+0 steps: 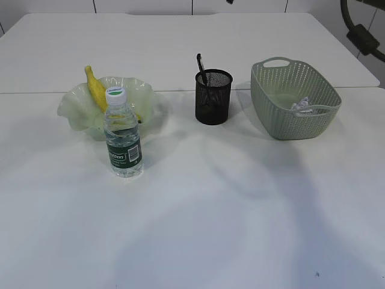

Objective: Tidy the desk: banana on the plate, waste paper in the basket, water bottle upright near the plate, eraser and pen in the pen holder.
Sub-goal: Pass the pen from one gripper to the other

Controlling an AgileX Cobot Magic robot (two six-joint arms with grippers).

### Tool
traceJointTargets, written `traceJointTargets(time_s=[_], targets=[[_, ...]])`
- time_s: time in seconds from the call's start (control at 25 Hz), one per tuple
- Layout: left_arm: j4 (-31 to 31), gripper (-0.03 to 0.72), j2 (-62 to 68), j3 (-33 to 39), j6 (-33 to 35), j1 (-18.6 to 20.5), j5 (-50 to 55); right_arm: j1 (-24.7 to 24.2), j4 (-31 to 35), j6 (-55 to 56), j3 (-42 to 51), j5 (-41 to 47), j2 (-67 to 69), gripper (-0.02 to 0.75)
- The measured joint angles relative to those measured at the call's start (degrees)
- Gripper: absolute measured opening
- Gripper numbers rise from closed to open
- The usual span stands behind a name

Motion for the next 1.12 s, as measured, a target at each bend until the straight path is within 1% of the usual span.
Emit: traceJointTargets(time_s=[0.12, 0.24, 1.12], targets=[[0.0, 0.039, 0.0, 0.0, 0.0, 0.0, -0.24, 0.0, 0.11, 0.12, 0.0, -0.71, 0.0, 0.102], [0.0, 0.039, 0.0, 0.0, 0.0, 0.0, -0.3, 0.0, 0.23, 0.12, 0.0, -1.04, 0.0, 0.093], [-0.12, 0.044, 0.0, 0.0, 0.0, 0.0, -0.35, 0.0, 0.23, 0.12, -0.12, -1.58, 0.0, 0.089]])
